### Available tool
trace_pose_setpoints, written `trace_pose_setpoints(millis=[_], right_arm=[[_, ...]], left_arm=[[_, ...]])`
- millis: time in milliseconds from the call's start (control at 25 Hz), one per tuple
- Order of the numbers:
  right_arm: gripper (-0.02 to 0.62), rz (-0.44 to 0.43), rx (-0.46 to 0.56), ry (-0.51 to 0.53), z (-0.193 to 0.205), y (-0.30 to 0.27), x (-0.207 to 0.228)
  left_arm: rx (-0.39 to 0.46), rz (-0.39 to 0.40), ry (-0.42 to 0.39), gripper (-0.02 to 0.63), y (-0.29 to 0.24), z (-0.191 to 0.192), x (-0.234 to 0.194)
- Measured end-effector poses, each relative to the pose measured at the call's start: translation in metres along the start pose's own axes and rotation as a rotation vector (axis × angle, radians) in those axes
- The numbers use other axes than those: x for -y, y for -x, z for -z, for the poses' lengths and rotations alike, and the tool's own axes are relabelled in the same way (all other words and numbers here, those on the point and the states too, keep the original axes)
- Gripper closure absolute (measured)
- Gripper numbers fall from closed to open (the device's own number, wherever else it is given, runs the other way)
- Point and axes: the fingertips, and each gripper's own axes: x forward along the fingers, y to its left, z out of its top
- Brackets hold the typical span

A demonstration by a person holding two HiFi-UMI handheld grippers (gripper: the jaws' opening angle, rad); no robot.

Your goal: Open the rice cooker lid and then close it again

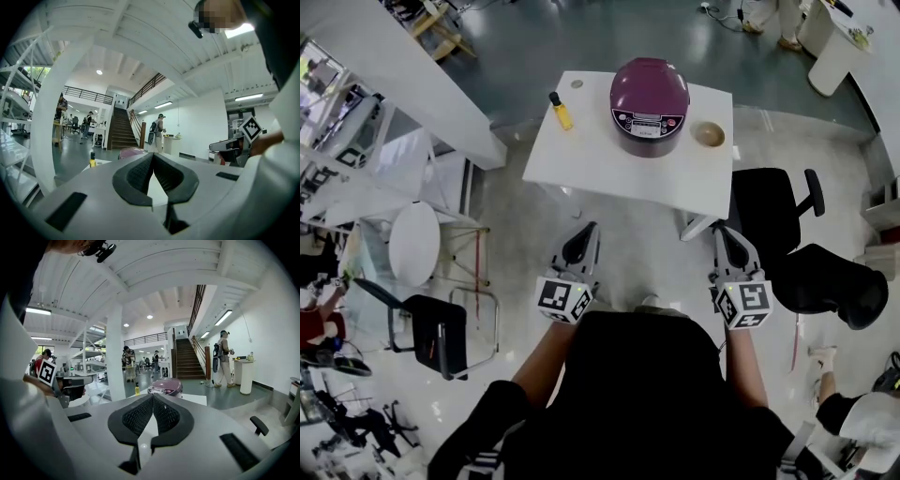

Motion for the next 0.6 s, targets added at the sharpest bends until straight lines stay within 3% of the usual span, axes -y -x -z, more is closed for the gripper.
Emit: trace_pose_setpoints(millis=[600], right_arm=[[0.595, -0.001, 0.010, 0.022, -0.001, 0.013, 0.014]], left_arm=[[0.010, -0.033, -0.017, 0.603, 0.001, -0.003, 0.004]])
